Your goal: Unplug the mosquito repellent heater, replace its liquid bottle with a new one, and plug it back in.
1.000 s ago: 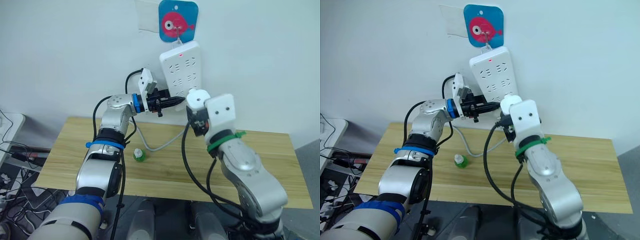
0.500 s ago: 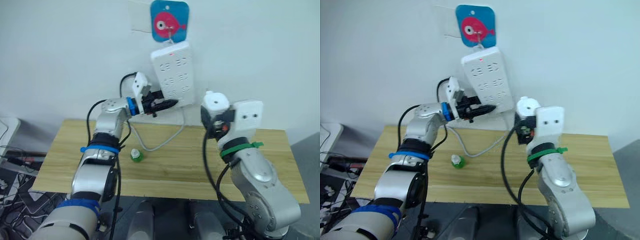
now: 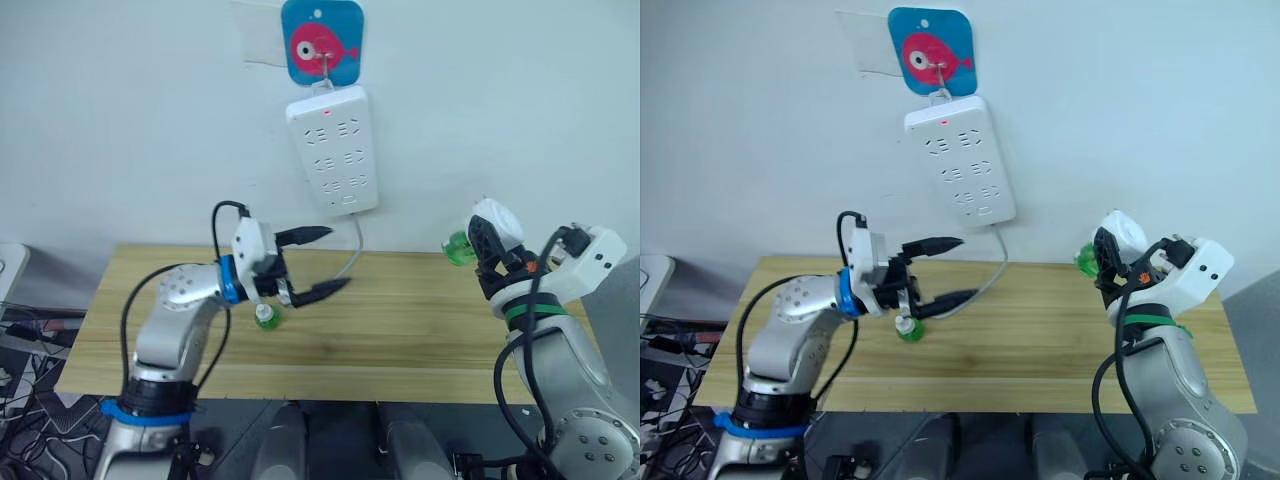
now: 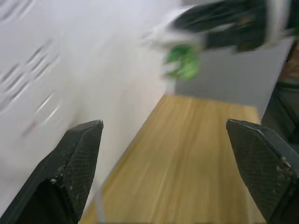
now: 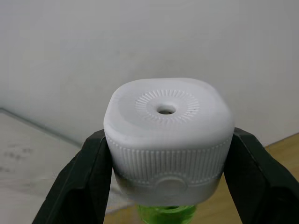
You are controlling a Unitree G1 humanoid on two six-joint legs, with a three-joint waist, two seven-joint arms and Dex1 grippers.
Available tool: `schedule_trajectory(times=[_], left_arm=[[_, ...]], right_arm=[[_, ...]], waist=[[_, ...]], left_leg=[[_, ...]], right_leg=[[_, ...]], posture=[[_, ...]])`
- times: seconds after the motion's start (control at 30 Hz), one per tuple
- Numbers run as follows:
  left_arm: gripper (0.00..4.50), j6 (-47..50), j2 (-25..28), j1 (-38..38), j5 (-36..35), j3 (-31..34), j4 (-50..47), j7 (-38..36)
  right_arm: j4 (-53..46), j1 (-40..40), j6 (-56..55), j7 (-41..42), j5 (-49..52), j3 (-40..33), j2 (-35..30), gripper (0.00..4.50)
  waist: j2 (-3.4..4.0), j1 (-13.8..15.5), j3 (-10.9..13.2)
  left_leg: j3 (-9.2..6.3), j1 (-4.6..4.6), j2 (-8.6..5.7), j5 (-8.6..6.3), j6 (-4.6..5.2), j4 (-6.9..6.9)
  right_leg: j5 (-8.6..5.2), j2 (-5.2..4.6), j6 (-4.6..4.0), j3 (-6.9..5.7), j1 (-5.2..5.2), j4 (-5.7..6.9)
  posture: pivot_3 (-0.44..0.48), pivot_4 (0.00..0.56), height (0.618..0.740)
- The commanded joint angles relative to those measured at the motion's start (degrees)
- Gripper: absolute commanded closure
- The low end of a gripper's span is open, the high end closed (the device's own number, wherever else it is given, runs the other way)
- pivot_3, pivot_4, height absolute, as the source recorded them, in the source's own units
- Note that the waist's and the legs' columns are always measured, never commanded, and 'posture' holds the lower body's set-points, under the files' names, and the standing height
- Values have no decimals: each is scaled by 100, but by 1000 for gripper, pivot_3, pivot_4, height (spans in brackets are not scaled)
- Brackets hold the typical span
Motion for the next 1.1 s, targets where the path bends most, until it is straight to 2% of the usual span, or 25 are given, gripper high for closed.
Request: schedule_trajectory(times=[0.03, 0.17, 0.3, 0.47, 0.83, 0.93, 1.1], left_arm=[[36, -483, -402, 3, 308, -502, -248, 429], [36, -954, -787, -128, 549, -867, 62, 649], [36, -1368, -1027, -352, 729, -961, 516, 868], [36, -1856, -1091, -432, 909, -1062, 911, 926], [36, -2311, -1025, -724, 958, -1136, 1420, 907], [602, -2349, -971, -768, 981, -1152, 1491, 899], [2224, -2411, -901, -721, 1003, -1197, 1538, 886]], right_arm=[[114, 543, -1230, -802, 1697, 802, 1279, 1583], [169, 635, -2099, -1096, 2417, 1357, 597, 1583], [158, 644, -2702, -1228, 2599, 1763, 312, 1583], [58, 726, -3177, -1241, 2717, 2138, -3, 1583], [20, 722, -3655, -1267, 2687, 2558, -457, 1583], [34, 691, -3731, -1270, 2670, 2623, -543, 1583], [23, 692, -3830, -1273, 2663, 2701, -666, 1583]], waist=[[-1, 20, 0], [-1, -28, 0], [-1, -44, 0], [-1, -47, 0], [-1, -48, 1], [-1, -48, 1], [-1, -47, 1]], left_leg=[[3, 9, -9, 1, 5, 0], [15, 18, -63, 16, 28, 0], [13, 21, -64, 25, 35, 0], [12, 19, -67, 26, 35, -3], [8, 19, -72, 26, 34, -8], [7, 19, -71, 26, 35, -8], [7, 18, -72, 26, 35, -8]], right_leg=[[-4, -2, 7, 3, 11, -3], [-11, 1, 41, 27, 15, 0], [-10, 2, 57, 29, 15, 2], [-3, 0, 45, 29, 14, 1], [-3, -5, 45, 25, 14, 0], [-1, -5, 41, 25, 13, 0], [-1, -5, 41, 25, 14, 0]], posture=[[173, 256, 740], [158, 266, 740], [152, 267, 740], [137, 275, 740], [132, 280, 740], [132, 280, 740], [136, 282, 740]])
